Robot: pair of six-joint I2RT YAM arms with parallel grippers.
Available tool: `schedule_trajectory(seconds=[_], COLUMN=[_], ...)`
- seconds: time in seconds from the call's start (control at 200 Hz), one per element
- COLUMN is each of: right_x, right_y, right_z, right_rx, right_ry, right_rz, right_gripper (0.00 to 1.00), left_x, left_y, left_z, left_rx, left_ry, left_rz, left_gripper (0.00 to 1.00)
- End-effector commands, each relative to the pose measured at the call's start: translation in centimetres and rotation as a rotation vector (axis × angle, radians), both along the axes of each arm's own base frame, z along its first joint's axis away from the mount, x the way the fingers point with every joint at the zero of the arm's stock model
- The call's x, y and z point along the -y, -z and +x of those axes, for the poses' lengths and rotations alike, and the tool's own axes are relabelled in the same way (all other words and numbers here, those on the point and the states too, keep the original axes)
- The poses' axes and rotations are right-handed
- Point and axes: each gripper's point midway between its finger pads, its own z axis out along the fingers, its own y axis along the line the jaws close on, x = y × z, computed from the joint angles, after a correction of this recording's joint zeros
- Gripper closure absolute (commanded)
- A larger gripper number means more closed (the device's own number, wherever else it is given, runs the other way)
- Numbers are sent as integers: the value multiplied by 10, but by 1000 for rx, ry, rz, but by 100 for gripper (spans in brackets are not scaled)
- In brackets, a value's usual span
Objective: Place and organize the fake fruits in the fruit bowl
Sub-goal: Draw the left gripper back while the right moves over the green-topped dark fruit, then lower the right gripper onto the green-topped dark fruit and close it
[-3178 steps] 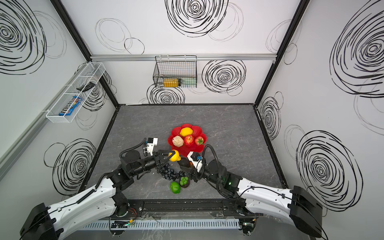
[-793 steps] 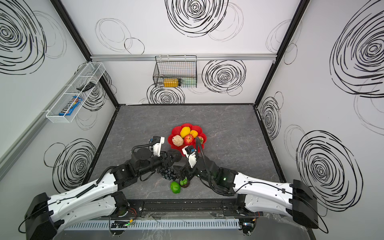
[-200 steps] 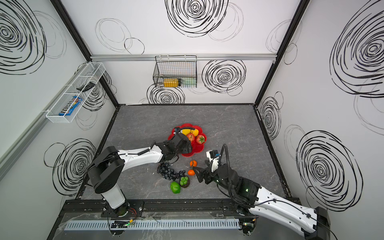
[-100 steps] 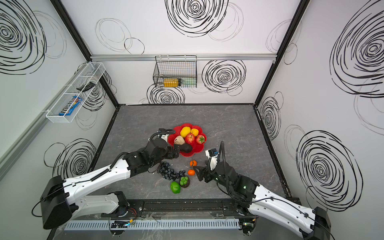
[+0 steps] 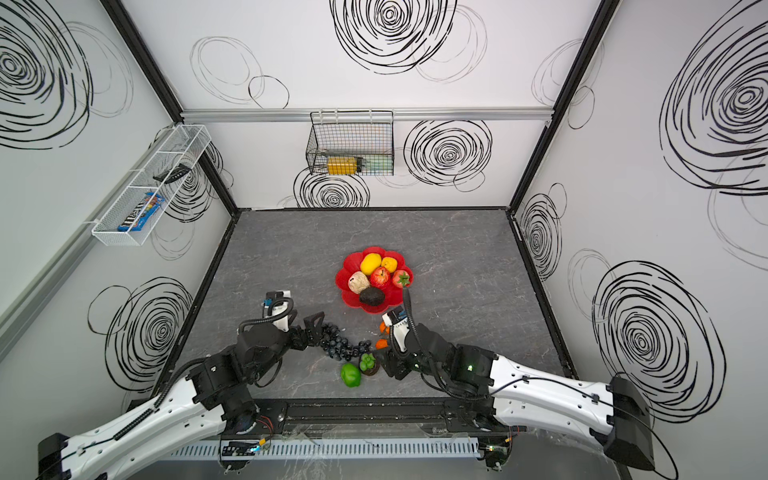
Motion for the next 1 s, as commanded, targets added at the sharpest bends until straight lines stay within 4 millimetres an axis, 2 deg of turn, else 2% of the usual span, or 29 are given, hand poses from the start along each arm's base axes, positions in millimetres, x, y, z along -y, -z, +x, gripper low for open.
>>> schedule_trajectory(seconds=[0.0,0.165,0.34,0.485,0.645,0.991], right_x=[-10,-28,-37,-38,-36,-34], right_y=[-3,9,22,30,36,53], right_z=[-8,-23,-22,-13,-5,5], right_rx=[5,-3,-27,-35,-64,-144], right_ry=[-18,-63,-53,-11,30,70], right_rz=[-39,-130,-206,-248,-286,-385], right_gripper=[48,52,58,63,66,72], left_x=[-15,-15,-4,-4,-10,-10], left_y=[-13,-11,-8,-9,-11,-10], left_z=[6,4,0,-2,-3,-3], left_rx=[110,174,224,240,256,254], left_ry=[-70,-43,35,47,23,23], left_rz=[-25,-25,-8,-26,-48,-52], left_gripper=[4,3,2,1,2,4])
